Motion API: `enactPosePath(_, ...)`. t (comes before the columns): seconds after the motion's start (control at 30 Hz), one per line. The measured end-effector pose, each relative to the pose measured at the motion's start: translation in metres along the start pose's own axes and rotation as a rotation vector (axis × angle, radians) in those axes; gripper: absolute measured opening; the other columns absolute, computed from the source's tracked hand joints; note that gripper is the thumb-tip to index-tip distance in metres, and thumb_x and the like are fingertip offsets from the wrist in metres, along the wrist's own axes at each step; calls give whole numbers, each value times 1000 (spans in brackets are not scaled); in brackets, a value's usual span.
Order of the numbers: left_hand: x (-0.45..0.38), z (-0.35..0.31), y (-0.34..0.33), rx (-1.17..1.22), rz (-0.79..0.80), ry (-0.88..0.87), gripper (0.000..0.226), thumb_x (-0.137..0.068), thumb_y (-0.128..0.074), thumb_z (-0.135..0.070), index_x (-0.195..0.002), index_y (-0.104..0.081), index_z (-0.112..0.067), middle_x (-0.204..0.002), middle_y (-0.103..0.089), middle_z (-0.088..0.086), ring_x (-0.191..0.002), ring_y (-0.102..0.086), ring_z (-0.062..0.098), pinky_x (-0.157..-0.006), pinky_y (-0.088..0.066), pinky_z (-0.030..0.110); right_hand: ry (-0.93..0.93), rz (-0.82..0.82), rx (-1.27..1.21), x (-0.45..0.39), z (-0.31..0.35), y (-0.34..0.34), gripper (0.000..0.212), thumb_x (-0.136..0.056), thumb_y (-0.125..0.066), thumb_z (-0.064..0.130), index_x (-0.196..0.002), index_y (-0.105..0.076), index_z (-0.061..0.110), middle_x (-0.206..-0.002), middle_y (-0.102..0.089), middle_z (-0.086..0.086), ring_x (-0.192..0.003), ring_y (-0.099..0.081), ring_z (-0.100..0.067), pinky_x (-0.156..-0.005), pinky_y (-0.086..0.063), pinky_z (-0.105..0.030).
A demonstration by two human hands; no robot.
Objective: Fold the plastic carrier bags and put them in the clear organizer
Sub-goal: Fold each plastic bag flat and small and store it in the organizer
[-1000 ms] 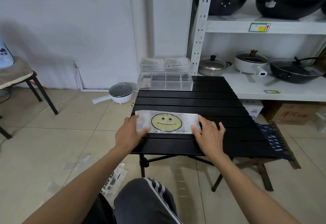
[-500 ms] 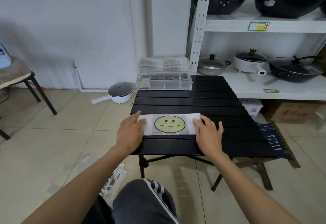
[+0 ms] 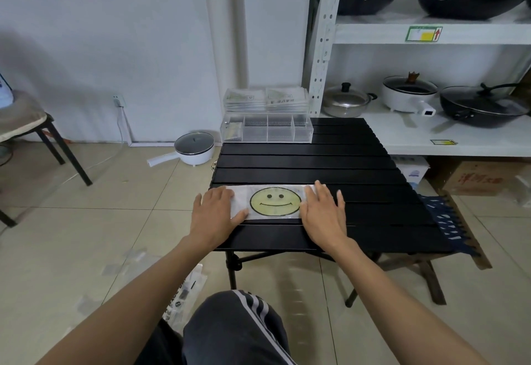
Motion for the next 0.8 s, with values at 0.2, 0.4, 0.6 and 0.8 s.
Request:
enactPosePath(0.2,-3,-14,13,37,-11,-145,60,-91,-50,-53,-139,-42,-19,-153,-30,7,-140,-28,26,-116,-22,41,7,28,-29,1,-2,-3,52,-102,-24,29,-152,-22,18,-162,-14,-8,-150,-8,-20,-123,-5,-41)
enactPosePath(0.4,1,-60,23,-50,271,-657,51,-86,-53,-17,-135,-45,-21,-147,-37,3,-134,-35,22,-112,-28,31,8,42,-38,2,-2,-3,52,-101,-24,29,-152,-22,18,-162,-14,-8,-150,-7,-21,-123,-6,-42)
enactPosePath(0.6,-3,-84,16,-314,316,-663,52,-84,-60,-5,-133,-41,-9,-130,-45,13,-112,-50,29,-89,-51,41,7,46,-27,2,-1,-3,51,-102,-25,30,-151,-22,19,-162,-14,-8,-150,-7,-21,-123,-6,-42)
enactPosePath(0.8,-4,-88,17,-252,214,-560,56,-87,-59,-11,-137,-35,-8,-130,-45,12,-112,-48,28,-83,-53,41,15,41,-52,2,-1,-2,53,-102,-25,30,-153,-18,20,-162,-11,-10,-150,-8,-22,-122,-5,-44)
Point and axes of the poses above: each hand's wrist, its own x-axis away from the middle knuckle, its own y-axis out of the back of the hand, z = x × y, the point moved 6 cm from there along -x, towards the middle knuckle
